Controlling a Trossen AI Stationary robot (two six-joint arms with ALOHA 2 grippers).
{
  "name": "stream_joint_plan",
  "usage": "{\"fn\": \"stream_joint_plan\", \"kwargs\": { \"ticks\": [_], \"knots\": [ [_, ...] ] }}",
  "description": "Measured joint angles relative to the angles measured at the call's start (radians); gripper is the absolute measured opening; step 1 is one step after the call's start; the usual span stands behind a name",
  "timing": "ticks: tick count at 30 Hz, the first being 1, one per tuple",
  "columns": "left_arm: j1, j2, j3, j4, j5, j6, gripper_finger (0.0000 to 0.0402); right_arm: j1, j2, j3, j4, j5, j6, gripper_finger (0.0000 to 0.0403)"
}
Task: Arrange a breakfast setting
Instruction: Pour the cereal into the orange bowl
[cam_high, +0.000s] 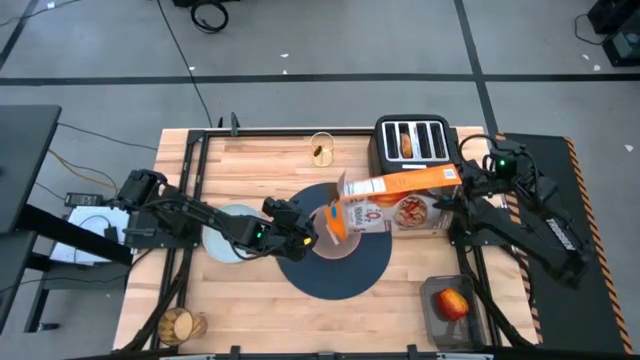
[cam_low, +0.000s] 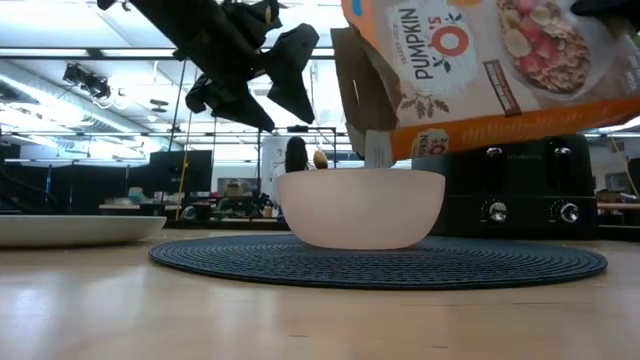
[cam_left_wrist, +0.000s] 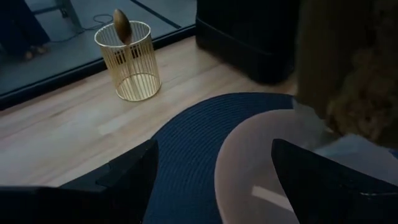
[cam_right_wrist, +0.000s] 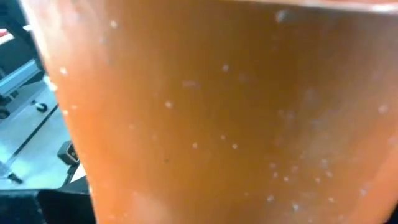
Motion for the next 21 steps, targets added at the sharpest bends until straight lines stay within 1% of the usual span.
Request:
{"fn": "stream_joint_plan", "kwargs": {
  "ticks": [4, 9, 17, 21],
  "knots": [
    [0.0, 0.0, 0.0, 0.0, 0.029, -0.029, 0.0318, 0.024, 0.014, 0.0, 0.002, 0.007, 0.003, 0.031],
    [0.0, 0.0, 0.0, 0.002, 0.108, -0.042, 0.0318, 0.051, 0.034, 0.0, 0.005, 0.037, 0.011, 0.031],
    [-0.008, 0.0, 0.0, 0.021, 0.111, 0.0, 0.0318, 0.094, 0.068, 0.0, 0.047, 0.057, 0.032, 0.031],
    [-0.008, 0.0, 0.0, 0.025, 0.111, 0.013, 0.0318, 0.109, 0.069, 0.0, 0.041, 0.09, 0.044, 0.031]
  ]
}}
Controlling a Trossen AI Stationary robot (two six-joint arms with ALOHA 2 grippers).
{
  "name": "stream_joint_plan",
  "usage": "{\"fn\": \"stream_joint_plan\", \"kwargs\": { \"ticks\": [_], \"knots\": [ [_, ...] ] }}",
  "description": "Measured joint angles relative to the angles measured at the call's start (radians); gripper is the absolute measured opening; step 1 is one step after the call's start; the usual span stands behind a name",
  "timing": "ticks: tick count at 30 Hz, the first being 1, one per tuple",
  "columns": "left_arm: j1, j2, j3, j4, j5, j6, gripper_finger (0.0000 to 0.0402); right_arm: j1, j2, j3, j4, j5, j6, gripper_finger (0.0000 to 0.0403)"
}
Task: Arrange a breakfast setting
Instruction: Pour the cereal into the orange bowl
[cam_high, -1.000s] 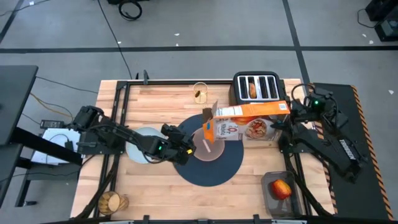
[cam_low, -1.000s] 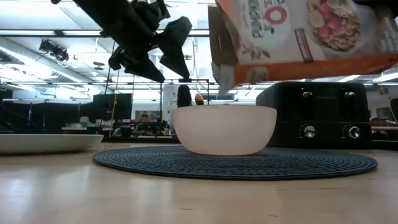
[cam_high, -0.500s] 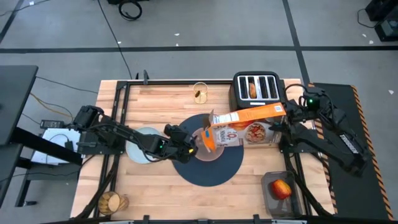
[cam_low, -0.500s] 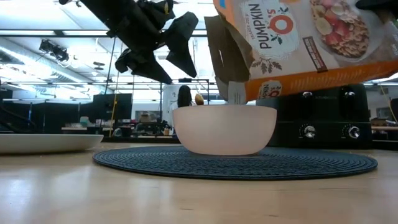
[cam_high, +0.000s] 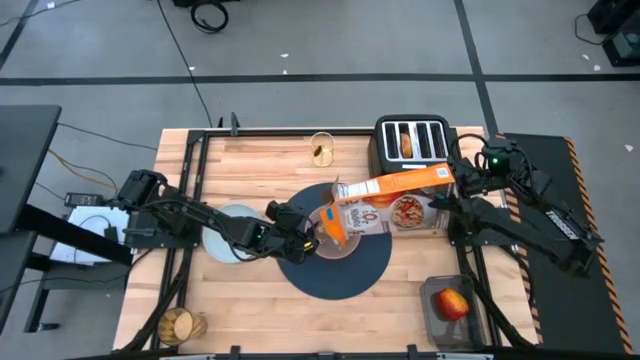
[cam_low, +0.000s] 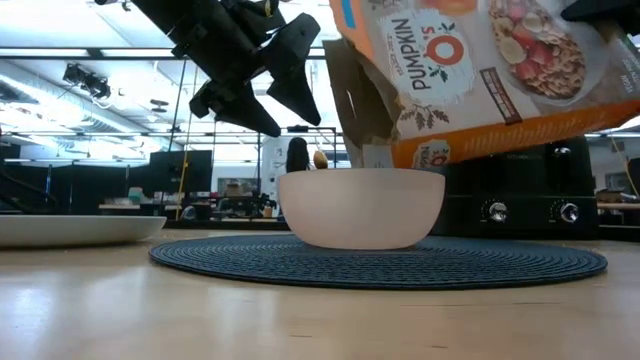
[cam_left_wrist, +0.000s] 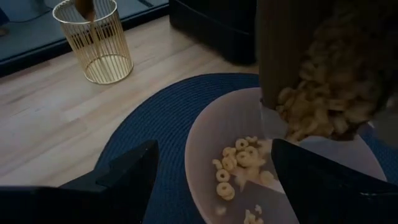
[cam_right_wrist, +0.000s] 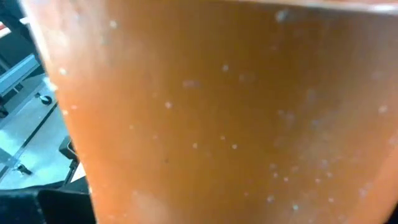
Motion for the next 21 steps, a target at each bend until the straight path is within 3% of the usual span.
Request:
{"fn": "stream_joint_plan", "kwargs": {
  "ticks": [8, 17, 21],
  "knots": [
    [0.001, 0.0, 0.0, 0.0, 0.035, 0.03, 0.0318, 0.052, 0.048, 0.001, 0.022, 0.048, 0.031, 0.031],
    [0.001, 0.001, 0.0, 0.002, 0.034, 0.055, 0.0318, 0.149, 0.174, 0.098, 0.021, 0.148, 0.038, 0.031],
    [0.001, 0.013, 0.0, 0.095, 0.035, 0.129, 0.0318, 0.202, 0.236, 0.121, 0.023, 0.168, 0.038, 0.031]
  ]
}}
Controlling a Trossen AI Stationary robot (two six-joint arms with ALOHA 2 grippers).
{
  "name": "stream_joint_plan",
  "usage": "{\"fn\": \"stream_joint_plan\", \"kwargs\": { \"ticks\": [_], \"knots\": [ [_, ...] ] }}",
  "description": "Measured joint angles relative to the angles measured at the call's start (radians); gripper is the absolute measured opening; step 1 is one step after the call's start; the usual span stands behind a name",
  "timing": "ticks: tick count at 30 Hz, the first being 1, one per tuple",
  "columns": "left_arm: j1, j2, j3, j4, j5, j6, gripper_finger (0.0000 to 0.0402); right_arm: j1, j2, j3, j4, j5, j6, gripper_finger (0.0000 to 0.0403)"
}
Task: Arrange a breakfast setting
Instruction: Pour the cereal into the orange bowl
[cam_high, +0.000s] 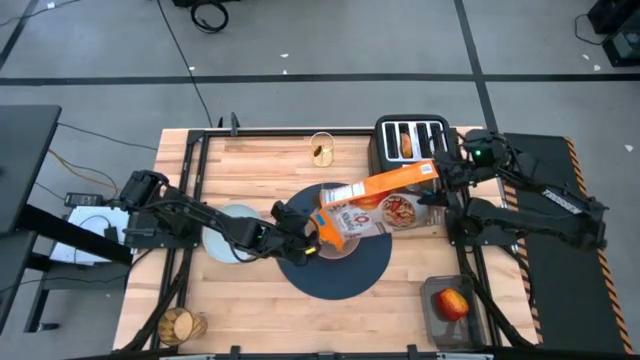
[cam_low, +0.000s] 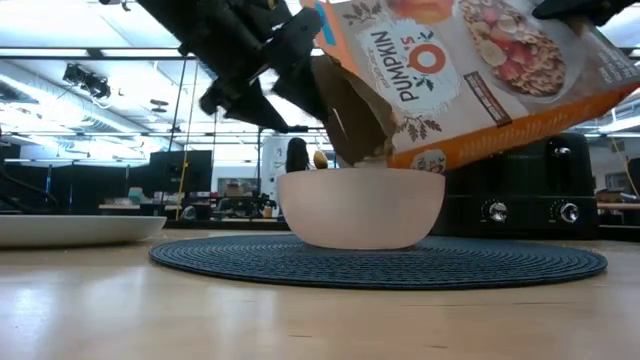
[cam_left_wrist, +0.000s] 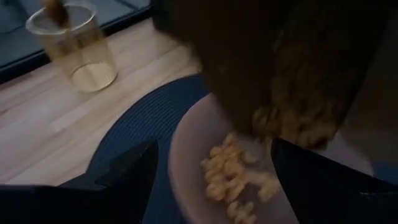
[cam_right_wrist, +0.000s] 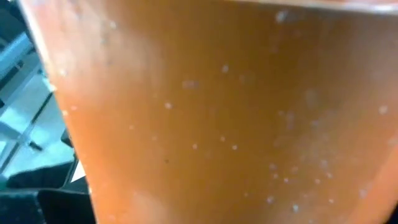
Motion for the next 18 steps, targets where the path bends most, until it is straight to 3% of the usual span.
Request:
{"fn": "stream_joint_plan", "kwargs": {
  "ticks": [4, 18],
  "knots": [
    [0.0, 0.006, 0.0, 0.123, 0.023, 0.104, 0.0318, 0.05, 0.034, 0.009, 0.024, 0.032, -0.011, 0.031],
    [-0.03, 0.01, -0.001, 0.094, 0.026, 0.131, 0.0318, 0.094, 0.021, 0.01, 0.067, 0.065, 0.004, 0.031]
  ]
}}
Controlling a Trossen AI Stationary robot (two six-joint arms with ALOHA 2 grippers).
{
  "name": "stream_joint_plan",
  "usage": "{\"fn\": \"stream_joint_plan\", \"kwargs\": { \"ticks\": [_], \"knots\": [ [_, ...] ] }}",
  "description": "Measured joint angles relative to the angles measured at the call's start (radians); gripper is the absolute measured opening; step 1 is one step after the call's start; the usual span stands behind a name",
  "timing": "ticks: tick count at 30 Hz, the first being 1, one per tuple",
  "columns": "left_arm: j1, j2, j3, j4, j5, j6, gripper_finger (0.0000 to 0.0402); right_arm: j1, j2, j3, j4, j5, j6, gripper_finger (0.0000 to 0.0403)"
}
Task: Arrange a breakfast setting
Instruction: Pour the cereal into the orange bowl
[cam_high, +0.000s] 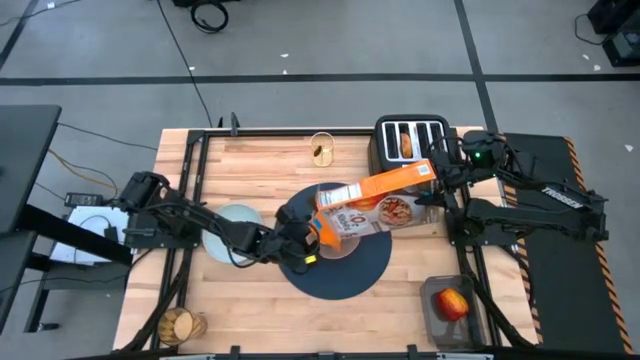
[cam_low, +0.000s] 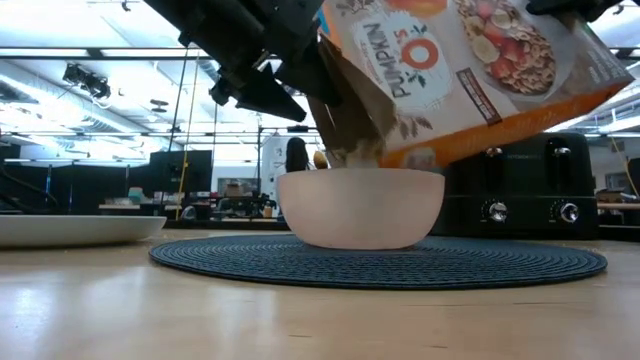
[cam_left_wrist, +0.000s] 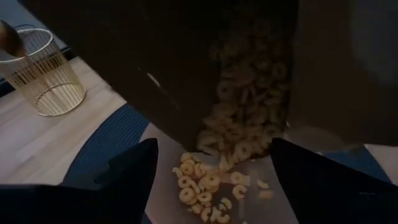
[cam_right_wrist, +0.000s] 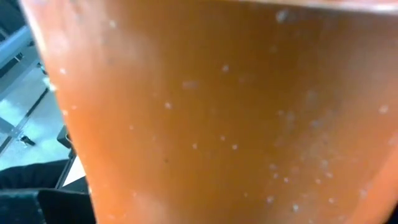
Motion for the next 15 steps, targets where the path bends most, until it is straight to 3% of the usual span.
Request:
{"fn": "stream_joint_plan", "kwargs": {
  "ticks": [15],
  "knots": [
    [0.047, 0.04, 0.001, 0.039, 0.057, 0.019, 0.0318, 0.001, -0.001, 0.0, 0.068, 0.009, 0.002, 0.031]
  ]
}}
